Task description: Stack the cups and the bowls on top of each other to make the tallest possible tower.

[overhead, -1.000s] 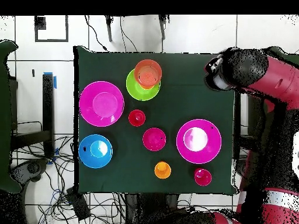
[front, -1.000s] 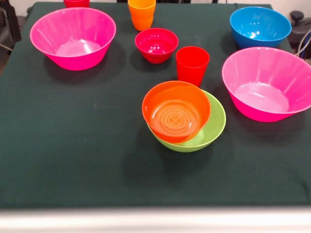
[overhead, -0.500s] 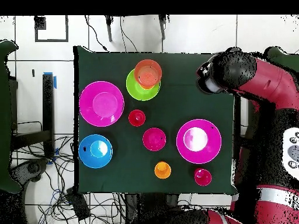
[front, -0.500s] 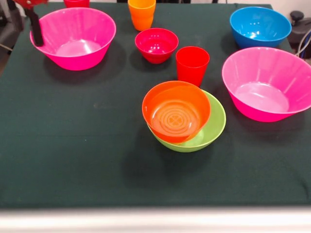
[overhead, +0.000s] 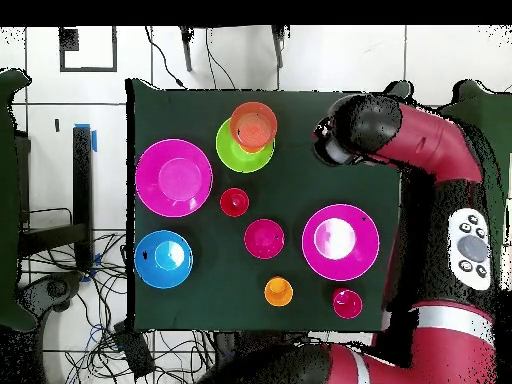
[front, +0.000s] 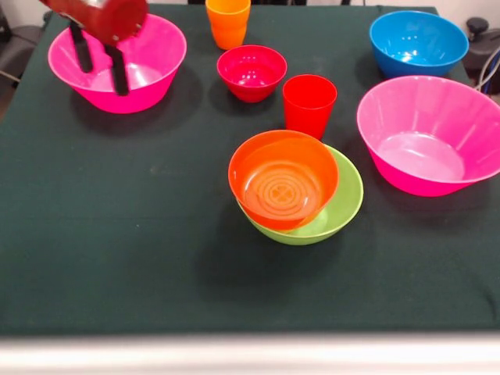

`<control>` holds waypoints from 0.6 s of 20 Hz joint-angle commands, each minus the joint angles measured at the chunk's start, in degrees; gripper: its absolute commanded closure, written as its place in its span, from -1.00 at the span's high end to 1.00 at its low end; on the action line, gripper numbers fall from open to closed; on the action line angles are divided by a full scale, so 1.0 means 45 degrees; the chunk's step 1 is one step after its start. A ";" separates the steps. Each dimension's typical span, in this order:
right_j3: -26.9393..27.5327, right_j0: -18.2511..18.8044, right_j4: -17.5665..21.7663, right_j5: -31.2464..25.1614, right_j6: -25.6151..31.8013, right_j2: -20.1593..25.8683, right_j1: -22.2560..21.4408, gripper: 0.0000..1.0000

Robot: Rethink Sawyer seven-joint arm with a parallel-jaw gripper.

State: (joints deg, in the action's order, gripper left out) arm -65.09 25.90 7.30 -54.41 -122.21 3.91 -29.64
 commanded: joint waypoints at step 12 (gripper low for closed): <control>-0.2154 -0.1584 -0.0172 0.1216 -0.2110 -0.0260 0.0852 1.00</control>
State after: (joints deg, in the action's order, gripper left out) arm -70.11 22.07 6.95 -50.34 -122.22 2.61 -27.92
